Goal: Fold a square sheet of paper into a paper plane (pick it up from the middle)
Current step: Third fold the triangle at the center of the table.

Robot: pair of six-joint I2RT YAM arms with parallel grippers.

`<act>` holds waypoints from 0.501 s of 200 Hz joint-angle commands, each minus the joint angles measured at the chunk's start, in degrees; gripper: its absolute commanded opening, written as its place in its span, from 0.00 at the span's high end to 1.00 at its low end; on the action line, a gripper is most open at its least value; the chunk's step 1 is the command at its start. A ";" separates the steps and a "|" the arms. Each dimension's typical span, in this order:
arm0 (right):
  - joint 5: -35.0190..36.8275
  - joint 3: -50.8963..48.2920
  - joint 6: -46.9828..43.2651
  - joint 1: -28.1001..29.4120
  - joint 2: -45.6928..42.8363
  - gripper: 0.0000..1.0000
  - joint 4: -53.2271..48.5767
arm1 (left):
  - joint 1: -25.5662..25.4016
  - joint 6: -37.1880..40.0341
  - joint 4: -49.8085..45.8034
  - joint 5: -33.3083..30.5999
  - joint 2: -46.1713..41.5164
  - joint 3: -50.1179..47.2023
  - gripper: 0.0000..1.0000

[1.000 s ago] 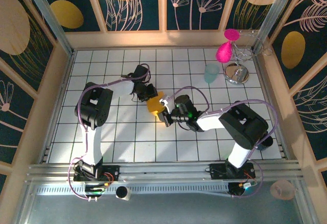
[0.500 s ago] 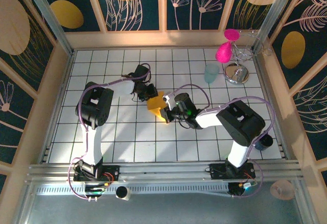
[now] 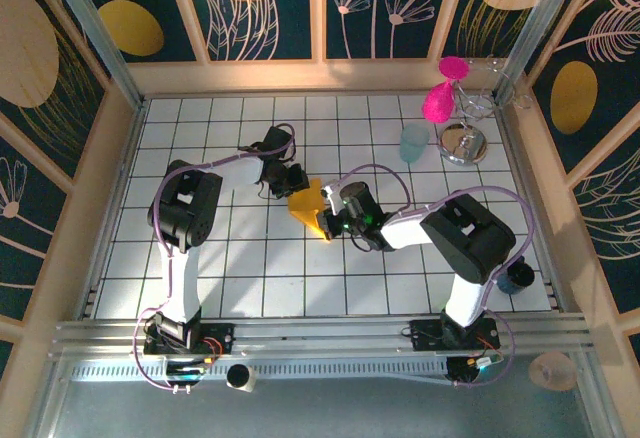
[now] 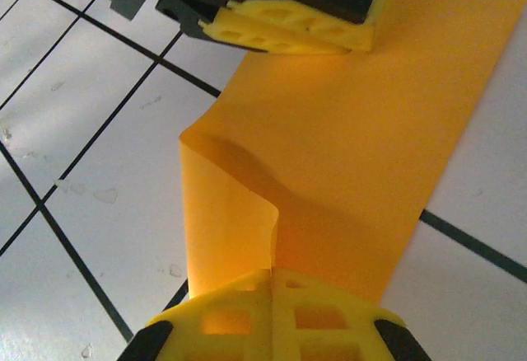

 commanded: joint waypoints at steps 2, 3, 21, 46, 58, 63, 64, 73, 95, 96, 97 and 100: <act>1.73 1.72 0.36 -0.56 1.16 1.00 -0.77 | -0.43 1.23 -4.19 -1.39 3.95 -0.89 0.80; 1.75 1.74 0.37 -0.58 1.13 1.00 -0.75 | -0.48 1.25 -4.22 -1.42 3.94 -0.87 0.80; 1.77 1.76 0.35 -0.68 1.26 1.00 -0.76 | -0.50 1.35 -4.24 -1.27 3.92 -0.85 0.80; 1.39 2.03 0.43 -0.77 1.49 1.00 -0.83 | -0.54 1.44 -4.24 -1.17 3.95 -0.85 0.81; 1.16 2.10 0.46 -0.77 1.63 1.00 -0.94 | -0.52 1.39 -4.24 -1.18 3.94 -0.85 0.81; 1.16 2.11 0.45 -0.79 1.64 1.00 -1.08 | -0.52 1.39 -4.19 -1.18 3.91 -0.85 0.80; 1.16 2.16 0.45 -0.78 1.68 1.00 -1.12 | -0.52 1.42 -4.17 -1.18 3.93 -0.85 0.80; 1.16 2.21 0.39 -0.77 1.87 1.00 -1.25 | -0.52 1.36 -4.20 -1.21 3.93 -0.85 0.80; 1.33 2.38 0.42 -0.78 2.13 1.00 -1.61 | -0.52 1.35 -4.18 -1.24 3.94 -0.76 0.81; 1.33 2.38 0.44 -0.77 2.14 1.00 -1.61 | -0.52 1.35 -4.17 -1.21 3.94 -0.76 0.81; 1.37 2.33 0.45 -0.77 2.19 1.00 -1.61 | -0.48 1.35 -4.20 -1.19 3.90 -0.76 0.81; 1.41 2.46 0.46 -0.77 2.21 1.00 -1.68 | -0.52 1.35 -4.20 -1.22 3.96 -0.76 0.81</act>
